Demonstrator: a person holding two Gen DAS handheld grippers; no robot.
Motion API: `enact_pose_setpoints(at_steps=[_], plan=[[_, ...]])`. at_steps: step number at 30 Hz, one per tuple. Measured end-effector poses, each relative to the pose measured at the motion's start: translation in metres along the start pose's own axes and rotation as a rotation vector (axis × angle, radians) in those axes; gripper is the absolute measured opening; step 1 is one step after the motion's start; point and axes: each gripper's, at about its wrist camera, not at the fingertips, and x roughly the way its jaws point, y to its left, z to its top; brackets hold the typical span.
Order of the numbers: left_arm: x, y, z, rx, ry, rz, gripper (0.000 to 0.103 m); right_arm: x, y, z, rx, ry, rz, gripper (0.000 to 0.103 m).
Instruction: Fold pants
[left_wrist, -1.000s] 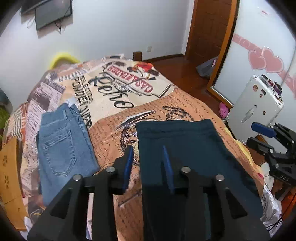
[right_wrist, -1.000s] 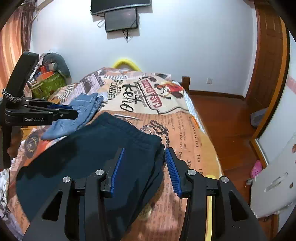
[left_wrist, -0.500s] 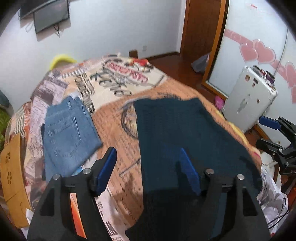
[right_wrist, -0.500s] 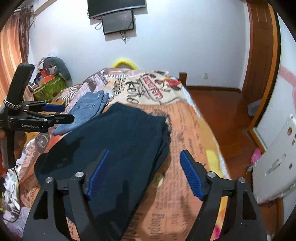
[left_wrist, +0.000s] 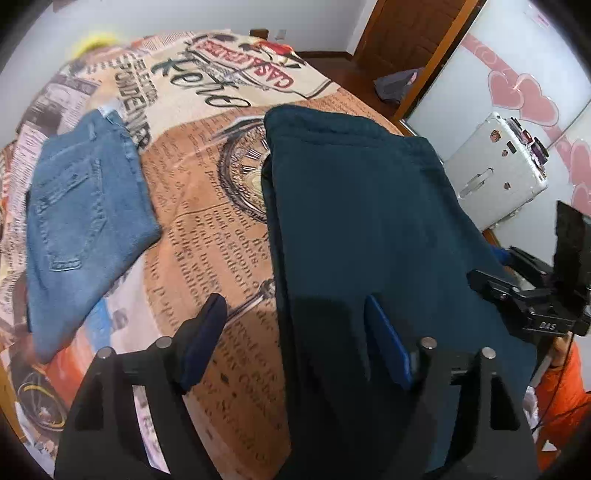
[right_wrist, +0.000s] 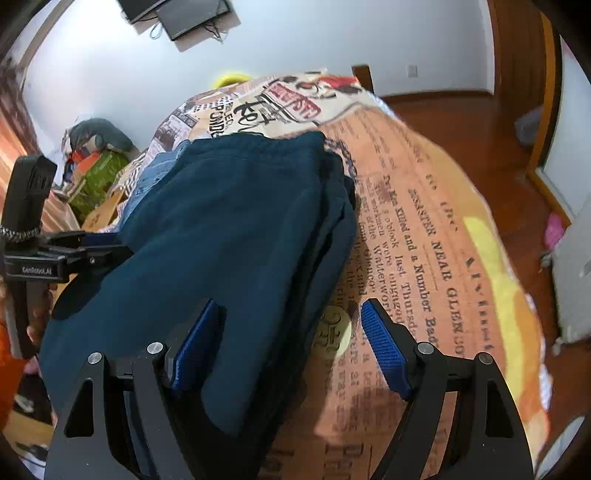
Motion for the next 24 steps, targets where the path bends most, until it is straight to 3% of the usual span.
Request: enact_pose_setpoints(at_steps=[8, 12, 18, 21, 24], plan=[[0.035, 0.014, 0.023, -0.08, 0.133, -0.189, 0.084, 0.027, -0.017, 0.005, 0.076, 0.067, 0.111, 0.081], [0.044, 0.011, 0.03, -0.07, 0.147, -0.216, 0.09, 0.04, -0.023, 0.007, 0.117, 0.096, 0.169, 0.082], [0.059, 0.001, 0.047, -0.059, 0.161, -0.266, 0.091, 0.051, -0.018, 0.015, 0.114, 0.12, 0.232, 0.082], [0.065, 0.0, 0.055, -0.051, 0.154, -0.29, 0.086, 0.059, -0.017, 0.021, 0.113, 0.136, 0.263, 0.081], [0.067, 0.002, 0.06, -0.067, 0.14, -0.308, 0.078, 0.058, -0.018, 0.028, 0.092, 0.143, 0.275, 0.07]])
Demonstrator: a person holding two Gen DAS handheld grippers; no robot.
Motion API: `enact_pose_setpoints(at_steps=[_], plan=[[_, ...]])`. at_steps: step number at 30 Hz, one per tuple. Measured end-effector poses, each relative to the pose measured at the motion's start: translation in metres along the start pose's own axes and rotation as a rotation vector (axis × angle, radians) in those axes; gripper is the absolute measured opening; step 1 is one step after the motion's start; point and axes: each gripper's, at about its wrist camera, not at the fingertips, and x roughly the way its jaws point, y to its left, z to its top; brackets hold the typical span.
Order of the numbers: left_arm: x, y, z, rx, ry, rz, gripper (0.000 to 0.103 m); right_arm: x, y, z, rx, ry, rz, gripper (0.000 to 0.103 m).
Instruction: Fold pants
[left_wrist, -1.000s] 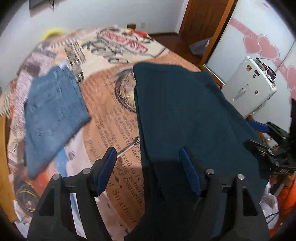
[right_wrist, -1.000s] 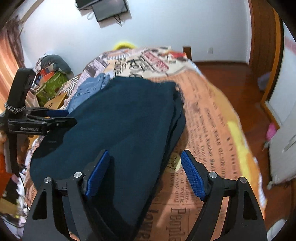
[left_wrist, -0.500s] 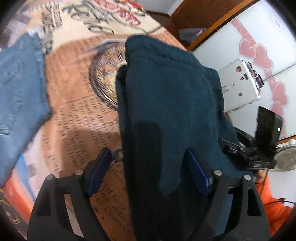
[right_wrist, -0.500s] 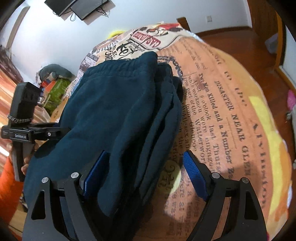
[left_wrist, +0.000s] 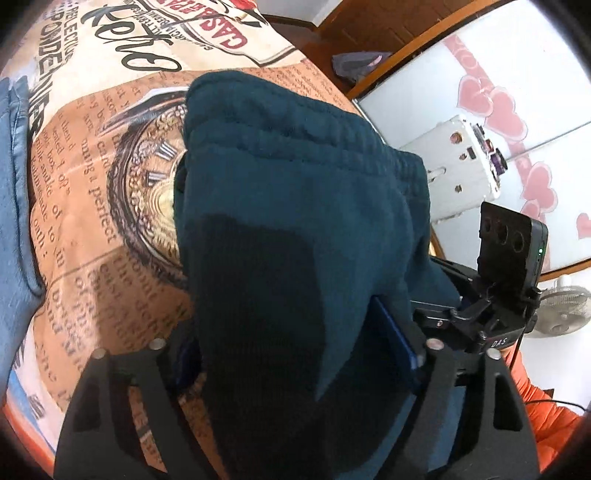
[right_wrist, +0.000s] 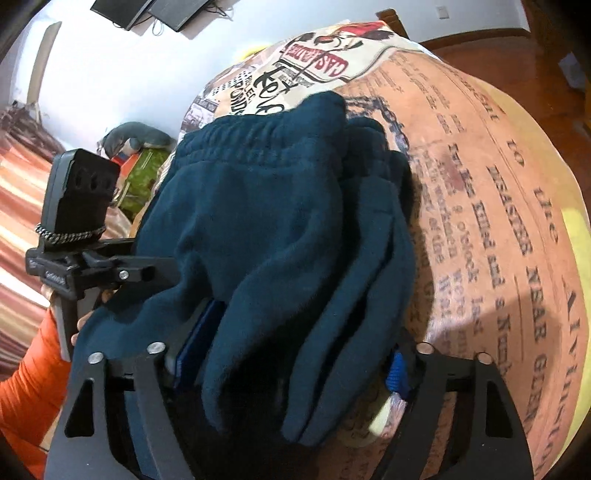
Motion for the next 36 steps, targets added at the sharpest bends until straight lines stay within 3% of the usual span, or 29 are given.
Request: enact_pose_setpoints(at_steps=[8, 19, 26, 30, 36], plan=[[-0.025, -0.024, -0.004, 0.072, -0.086, 0.062, 0.055, -0.021, 0.024, 0.002, -0.062, -0.041, -0.064, 0.046], [-0.136, -0.077, -0.043, 0.183, -0.398, 0.136, 0.048, -0.092, 0.103, 0.003, -0.239, -0.271, -0.074, 0.034], [-0.218, -0.108, -0.082, 0.266, -0.644, 0.322, 0.048, -0.126, 0.177, 0.015, -0.353, -0.431, -0.008, 0.034], [-0.247, -0.101, -0.095, 0.244, -0.721, 0.394, 0.048, -0.121, 0.22, 0.025, -0.426, -0.473, 0.029, 0.032], [-0.283, -0.054, -0.106, 0.122, -0.769, 0.396, 0.047, -0.087, 0.259, 0.051, -0.478, -0.458, 0.112, 0.029]])
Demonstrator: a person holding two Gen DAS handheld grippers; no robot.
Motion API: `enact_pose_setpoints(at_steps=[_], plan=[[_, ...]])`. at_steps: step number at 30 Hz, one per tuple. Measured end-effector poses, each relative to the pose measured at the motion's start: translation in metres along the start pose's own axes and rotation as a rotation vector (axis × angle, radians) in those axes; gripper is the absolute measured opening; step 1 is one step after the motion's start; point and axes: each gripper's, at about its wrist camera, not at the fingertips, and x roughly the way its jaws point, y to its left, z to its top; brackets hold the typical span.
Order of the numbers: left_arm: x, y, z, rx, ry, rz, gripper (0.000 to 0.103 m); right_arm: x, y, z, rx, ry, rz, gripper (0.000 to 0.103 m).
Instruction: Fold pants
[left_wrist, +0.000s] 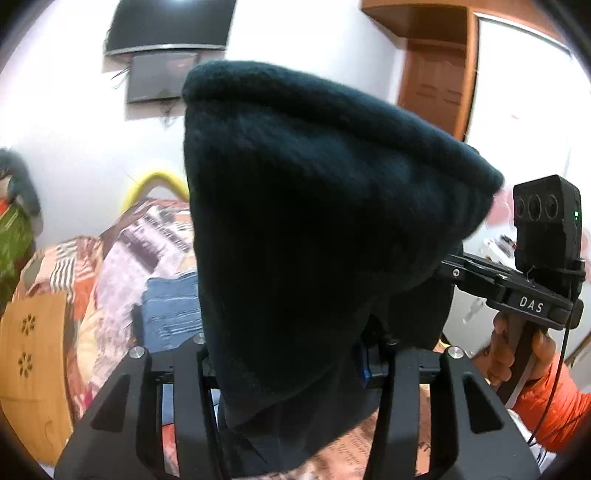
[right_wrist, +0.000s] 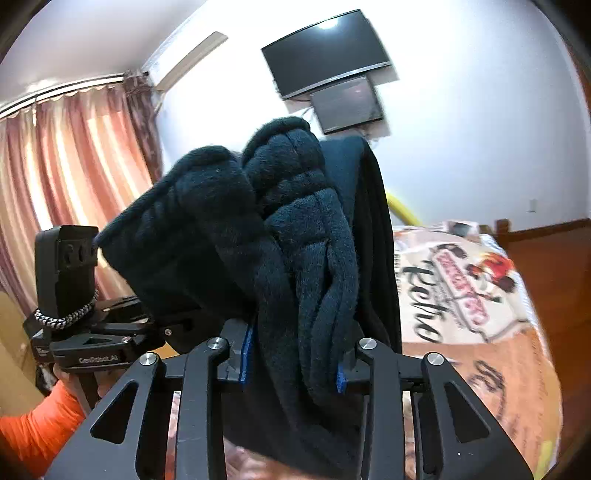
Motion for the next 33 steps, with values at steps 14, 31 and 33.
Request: enact_pose_setpoints(at_steps=[14, 31, 33], plan=[[0.051, 0.123, -0.007, -0.133, 0.045, 0.064, 0.04, 0.13, -0.008, -0.009, -0.014, 0.116, 0.067, 0.028], [0.202, 0.241, -0.047, -0.354, 0.251, 0.017, 0.04, 0.265, -0.065, -0.031, -0.013, 0.322, -0.038, 0.028], [0.219, 0.252, -0.056, -0.379, 0.288, 0.037, 0.04, 0.276, -0.074, -0.038, -0.013, 0.361, -0.063, 0.028]])
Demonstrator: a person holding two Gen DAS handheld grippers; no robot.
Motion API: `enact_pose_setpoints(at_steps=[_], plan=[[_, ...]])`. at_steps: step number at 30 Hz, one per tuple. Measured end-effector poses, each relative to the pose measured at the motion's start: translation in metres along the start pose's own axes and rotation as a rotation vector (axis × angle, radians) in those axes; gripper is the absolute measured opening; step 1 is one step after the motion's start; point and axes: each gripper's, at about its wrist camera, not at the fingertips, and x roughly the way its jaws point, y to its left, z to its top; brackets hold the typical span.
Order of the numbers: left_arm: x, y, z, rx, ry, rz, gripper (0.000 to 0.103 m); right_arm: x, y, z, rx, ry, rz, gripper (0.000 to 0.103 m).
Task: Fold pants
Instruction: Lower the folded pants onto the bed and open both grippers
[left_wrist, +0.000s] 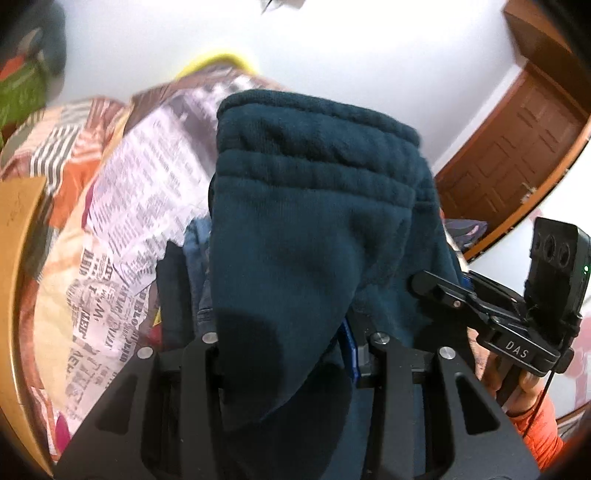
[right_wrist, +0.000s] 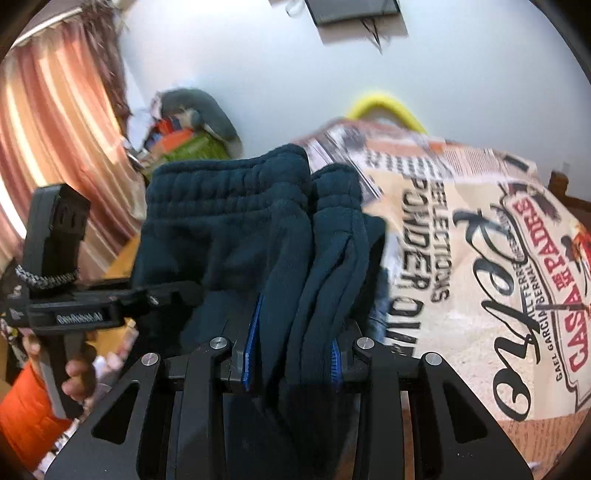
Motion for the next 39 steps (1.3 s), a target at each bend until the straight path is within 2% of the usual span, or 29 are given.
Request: enact_pose_setpoints(at_steps=[3, 6, 9, 14, 20, 24, 28, 32, 39], plan=[[0.017, 0.015, 0.005, -0.037, 0.029, 0.037, 0.045, 0.014, -0.013, -0.008, 0.024, 0.047, -0.022, 0.028], [0.015, 0.024, 0.004, -0.06, 0.014, 0.015, 0.048, 0.013, -0.02, -0.02, 0.041, 0.055, -0.026, 0.029], [0.001, 0.03, 0.006, -0.059, -0.022, 0.042, 0.048, -0.001, -0.017, -0.026, 0.023, 0.051, -0.047, 0.033], [-0.042, 0.023, 0.006, -0.02, -0.089, 0.139, 0.048, -0.034, -0.012, -0.024, 0.011, 0.026, -0.088, 0.034], [-0.114, -0.019, -0.01, 0.06, -0.179, 0.178, 0.048, -0.092, 0.018, -0.018, -0.07, -0.07, -0.093, 0.034], [-0.18, -0.063, -0.035, 0.122, -0.288, 0.2, 0.048, -0.15, 0.054, -0.02, -0.111, -0.166, -0.077, 0.035], [-0.246, -0.108, -0.067, 0.189, -0.393, 0.213, 0.048, -0.206, 0.088, -0.029, -0.124, -0.263, -0.041, 0.035], [-0.311, -0.143, -0.107, 0.208, -0.501, 0.169, 0.048, -0.257, 0.119, -0.043, -0.152, -0.355, -0.021, 0.035], [-0.384, -0.184, -0.169, 0.239, -0.657, 0.194, 0.048, -0.328, 0.168, -0.078, -0.197, -0.51, 0.0, 0.035]])
